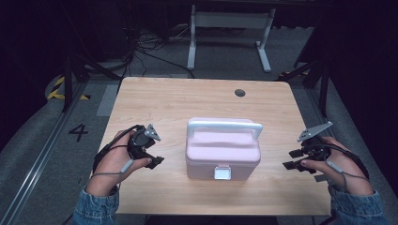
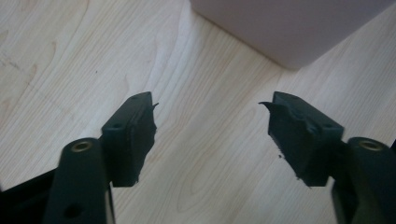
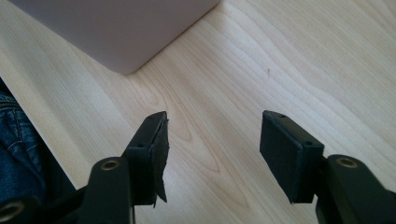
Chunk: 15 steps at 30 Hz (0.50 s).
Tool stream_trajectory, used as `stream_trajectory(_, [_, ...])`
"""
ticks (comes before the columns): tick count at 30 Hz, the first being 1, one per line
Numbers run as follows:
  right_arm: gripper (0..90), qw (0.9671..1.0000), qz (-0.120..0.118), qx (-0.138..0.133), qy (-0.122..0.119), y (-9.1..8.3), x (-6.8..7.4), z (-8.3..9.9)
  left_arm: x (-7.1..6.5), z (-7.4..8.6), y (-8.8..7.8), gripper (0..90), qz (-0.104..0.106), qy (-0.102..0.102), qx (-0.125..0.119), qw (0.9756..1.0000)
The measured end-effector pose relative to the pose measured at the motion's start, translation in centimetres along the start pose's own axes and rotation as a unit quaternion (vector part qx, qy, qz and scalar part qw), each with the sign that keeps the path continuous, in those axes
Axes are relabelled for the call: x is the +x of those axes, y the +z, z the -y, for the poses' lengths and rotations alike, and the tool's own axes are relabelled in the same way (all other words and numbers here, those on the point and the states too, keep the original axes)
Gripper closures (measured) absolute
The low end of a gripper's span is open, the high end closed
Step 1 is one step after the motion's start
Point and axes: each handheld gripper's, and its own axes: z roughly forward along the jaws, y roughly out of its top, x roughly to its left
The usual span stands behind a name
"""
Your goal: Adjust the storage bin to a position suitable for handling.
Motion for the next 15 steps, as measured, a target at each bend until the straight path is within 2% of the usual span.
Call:
stream_trajectory(4, [42.2,1.0000,0.006,-0.001,0.000,-0.1,-0.1,0.2,-0.2,-0.3,-0.1,36.7,0.025,-0.020,-0.039,0.9987])
stream_trajectory(5, [42.2,1.0000,0.006,-0.001,0.000,-0.1,-0.1,0.2,-0.2,-0.3,-0.1,37.8,0.025,-0.020,-0.039,0.9987])
stream_trajectory(6, [42.2,1.0000,0.006,0.000,0.001,-0.1,-0.1,0.2,-0.2,-0.4,0.0,37.8,0.026,-0.021,-0.050,0.9982])
stream_trajectory(7, [42.2,1.0000,0.008,0.000,0.003,-0.1,-0.1,0.3,-0.2,-0.4,0.0,38.0,0.026,-0.019,-0.054,0.9980])
stream_trajectory(9, [42.2,0.9999,0.011,-0.005,0.005,-0.2,0.0,0.4,-0.3,-0.7,-0.1,36.4,0.023,-0.002,-0.061,0.9979])
stream_trajectory(11, [42.2,0.9999,0.013,-0.007,0.004,-0.3,0.0,0.4,-0.5,-0.8,-0.1,36.8,0.031,-0.011,-0.068,0.9971])
stream_trajectory(12, [42.2,0.9998,0.016,-0.012,0.005,-0.4,0.1,0.3,-0.6,-0.9,-0.2,37.6,0.032,-0.008,-0.072,0.9969])
stream_trajectory(13, [42.2,0.9998,0.017,-0.013,0.004,-0.4,0.1,0.3,-0.6,-1.3,-0.5,37.6,0.025,0.003,-0.088,0.9958])
stream_trajectory(15, [42.2,0.9998,0.018,-0.012,0.004,-0.4,0.1,0.4,-0.6,-1.5,-0.7,37.6,0.025,0.000,-0.097,0.9950])
